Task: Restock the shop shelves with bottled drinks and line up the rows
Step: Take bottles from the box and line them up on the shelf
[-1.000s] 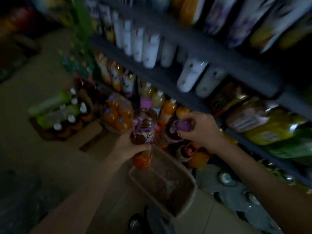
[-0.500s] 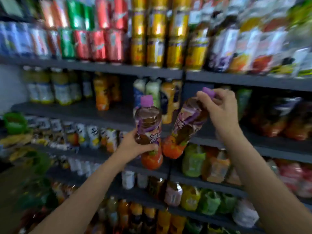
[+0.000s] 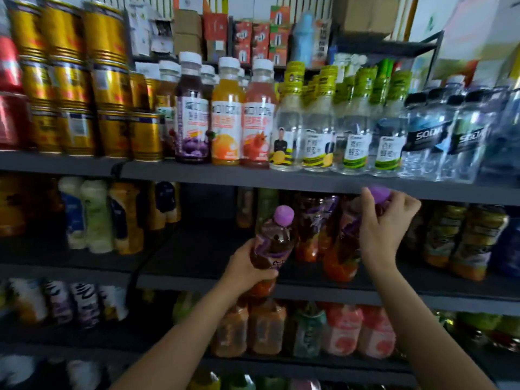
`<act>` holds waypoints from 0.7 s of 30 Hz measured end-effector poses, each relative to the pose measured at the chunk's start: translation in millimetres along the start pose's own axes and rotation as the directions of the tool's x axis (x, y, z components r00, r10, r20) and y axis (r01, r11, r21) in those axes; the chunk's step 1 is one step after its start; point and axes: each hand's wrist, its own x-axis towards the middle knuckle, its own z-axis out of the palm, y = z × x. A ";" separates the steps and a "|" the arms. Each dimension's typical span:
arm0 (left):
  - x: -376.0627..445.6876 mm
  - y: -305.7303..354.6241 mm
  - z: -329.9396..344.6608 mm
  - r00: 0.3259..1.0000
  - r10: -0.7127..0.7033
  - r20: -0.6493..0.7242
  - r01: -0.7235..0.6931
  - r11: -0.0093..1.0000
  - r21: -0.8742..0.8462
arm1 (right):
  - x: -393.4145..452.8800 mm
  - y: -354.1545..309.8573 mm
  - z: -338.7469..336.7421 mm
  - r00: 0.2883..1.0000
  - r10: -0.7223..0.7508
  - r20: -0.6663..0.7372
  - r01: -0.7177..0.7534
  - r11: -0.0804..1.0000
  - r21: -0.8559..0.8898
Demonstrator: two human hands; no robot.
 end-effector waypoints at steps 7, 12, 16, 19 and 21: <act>42.5 4.6 47.8 0.988 -0.145 -0.056 0.137 0.983 -0.125 | 11.3 62.9 17.0 0.996 0.043 0.074 -0.040 0.999 -0.036; 52.5 8.7 54.6 0.982 -0.186 -0.006 0.184 0.975 -0.121 | 30.2 71.1 41.2 0.951 0.147 0.273 -0.145 0.989 -0.029; 60.9 6.9 65.3 0.983 -0.180 -0.034 0.177 0.981 -0.078 | 11.1 93.9 42.3 0.881 0.160 0.445 -0.152 0.987 -0.053; 63.0 2.2 67.4 0.983 -0.178 -0.037 0.178 0.984 -0.003 | -7.8 115.5 38.3 0.884 0.178 0.432 -0.082 0.969 -0.231; 63.4 2.0 67.3 0.984 -0.179 -0.017 0.179 0.983 0.045 | -21.2 123.6 37.6 0.863 0.284 0.417 -0.154 0.935 -0.319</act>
